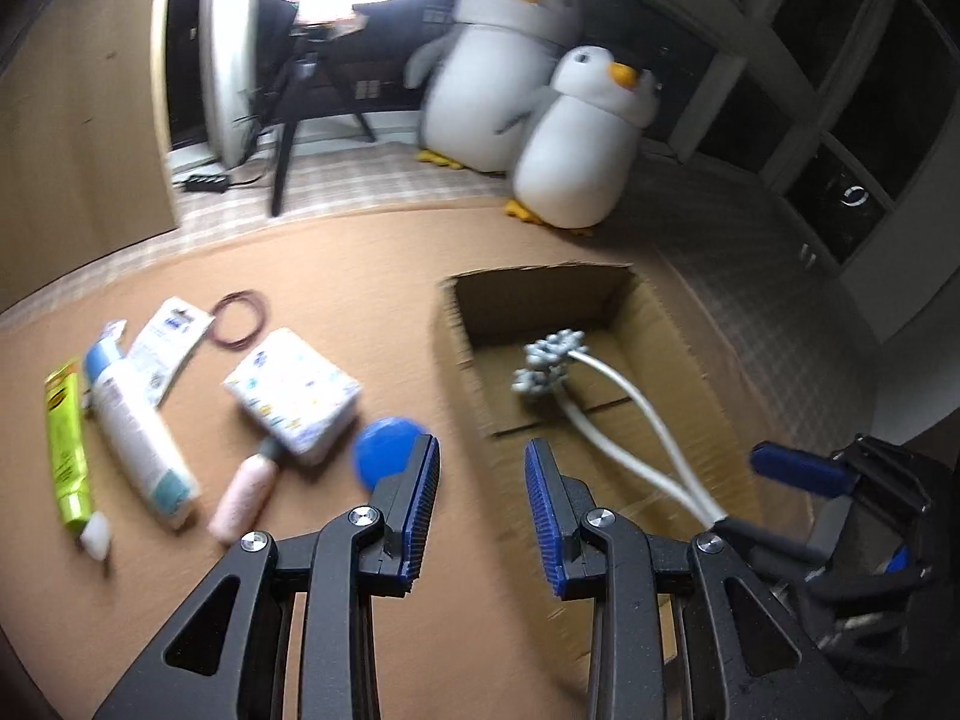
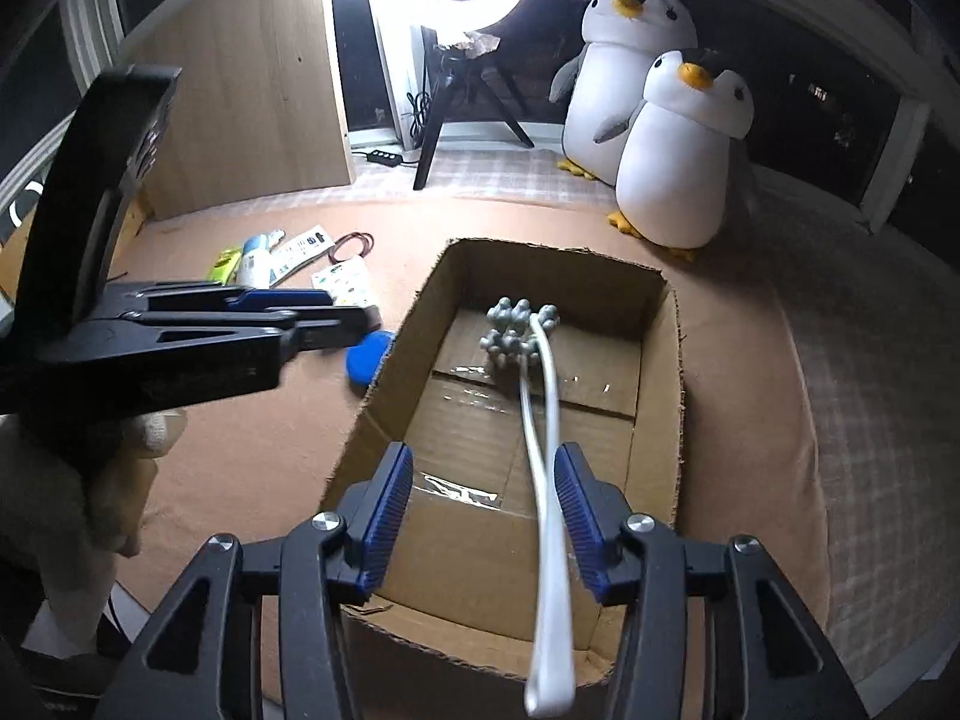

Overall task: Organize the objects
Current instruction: 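Move the right tool back to the white-blue bottle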

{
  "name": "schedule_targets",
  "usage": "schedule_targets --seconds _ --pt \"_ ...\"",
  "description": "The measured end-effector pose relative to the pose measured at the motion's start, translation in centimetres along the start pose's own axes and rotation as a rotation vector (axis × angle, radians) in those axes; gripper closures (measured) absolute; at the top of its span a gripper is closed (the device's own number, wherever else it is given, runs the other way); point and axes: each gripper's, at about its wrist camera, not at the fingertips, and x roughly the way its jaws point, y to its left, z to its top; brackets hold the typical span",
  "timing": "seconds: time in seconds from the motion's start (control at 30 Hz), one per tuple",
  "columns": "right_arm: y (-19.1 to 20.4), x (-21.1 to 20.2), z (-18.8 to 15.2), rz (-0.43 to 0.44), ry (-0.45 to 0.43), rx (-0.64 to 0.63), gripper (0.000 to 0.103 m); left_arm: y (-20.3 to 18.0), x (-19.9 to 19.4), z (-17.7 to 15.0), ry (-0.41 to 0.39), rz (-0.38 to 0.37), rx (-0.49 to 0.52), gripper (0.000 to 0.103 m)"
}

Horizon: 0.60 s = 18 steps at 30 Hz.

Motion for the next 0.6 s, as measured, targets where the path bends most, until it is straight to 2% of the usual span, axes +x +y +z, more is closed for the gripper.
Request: schedule_targets --seconds 0.2,0.37,0.6 --pt "2.7 0.2 0.3 0.031 0.002 0.028 0.057 6.4 -3.4 -2.9 0.013 0.054 -0.053 0.071" --pt "6.2 1.3 0.9 0.068 -0.002 0.039 0.057 11.9 -6.6 -5.8 0.009 0.138 -0.074 0.058" --pt "11.5 3.4 2.0 0.111 -0.026 0.054 0.057 20.3 -10.2 -8.8 0.013 0.197 -0.167 0.055"
